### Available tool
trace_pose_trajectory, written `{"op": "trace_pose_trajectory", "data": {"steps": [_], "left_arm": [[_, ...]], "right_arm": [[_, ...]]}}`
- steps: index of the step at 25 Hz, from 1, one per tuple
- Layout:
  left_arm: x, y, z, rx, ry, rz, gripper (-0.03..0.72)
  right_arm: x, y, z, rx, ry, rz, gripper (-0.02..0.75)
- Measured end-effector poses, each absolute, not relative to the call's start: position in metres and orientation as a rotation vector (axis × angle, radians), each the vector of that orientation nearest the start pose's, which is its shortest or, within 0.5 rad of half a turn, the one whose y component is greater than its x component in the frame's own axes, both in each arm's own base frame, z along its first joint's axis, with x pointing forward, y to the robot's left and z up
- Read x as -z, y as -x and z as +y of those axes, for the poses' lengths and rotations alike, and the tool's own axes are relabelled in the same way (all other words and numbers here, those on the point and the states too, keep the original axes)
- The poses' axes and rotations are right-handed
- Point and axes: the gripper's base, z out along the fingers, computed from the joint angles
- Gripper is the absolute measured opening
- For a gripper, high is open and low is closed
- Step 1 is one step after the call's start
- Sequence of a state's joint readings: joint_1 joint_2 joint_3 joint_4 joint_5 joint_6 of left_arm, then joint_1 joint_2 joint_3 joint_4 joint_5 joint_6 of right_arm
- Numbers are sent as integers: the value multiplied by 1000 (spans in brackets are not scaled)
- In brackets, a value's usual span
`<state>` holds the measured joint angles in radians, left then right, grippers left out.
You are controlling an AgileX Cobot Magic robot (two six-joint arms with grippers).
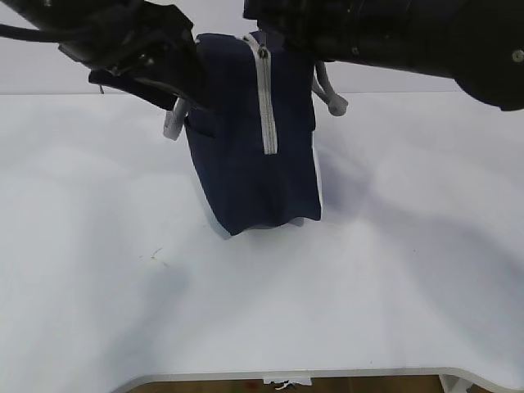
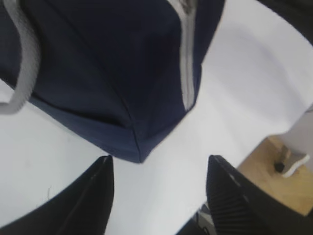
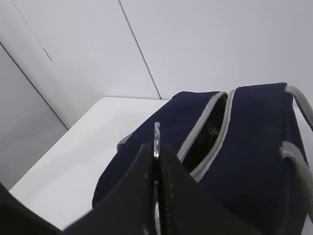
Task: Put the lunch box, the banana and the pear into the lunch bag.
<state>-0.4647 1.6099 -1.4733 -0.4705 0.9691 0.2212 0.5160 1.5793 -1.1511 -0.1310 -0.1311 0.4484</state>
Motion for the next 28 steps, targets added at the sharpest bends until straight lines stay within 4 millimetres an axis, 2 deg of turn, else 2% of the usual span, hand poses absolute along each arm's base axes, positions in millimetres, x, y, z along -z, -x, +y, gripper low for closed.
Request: {"op": "trace_pose_trajectory", "data": {"steps": [8,16,17,19,22,24,26,28], "left_arm": [[-329,-317,-195,701,-586,2447,457],[-308,-328,-208,716,-562,2462,451],[-306,-329,-209,715,-560,2460,431],[-306,-331,-209,705,-557,2453,335],[-305,-332,-208,666,-573,2445,141],[-304,-333,-206,638,-589,2444,49],[-304,-333,-205,606,-625,2434,7],[-303,-333,-204,565,-697,2414,0]], "right_arm": [[-321,-326,186,-652,123,1832,1],[-321,-326,185,-670,91,1837,1],[-321,-326,185,-671,90,1837,1],[-321,-326,185,-671,90,1837,1],[-321,-326,185,-672,88,1837,1],[-321,-326,186,-674,88,1838,1],[-321,-326,186,-674,88,1838,1],[-321,-325,187,-674,91,1843,1]]}}
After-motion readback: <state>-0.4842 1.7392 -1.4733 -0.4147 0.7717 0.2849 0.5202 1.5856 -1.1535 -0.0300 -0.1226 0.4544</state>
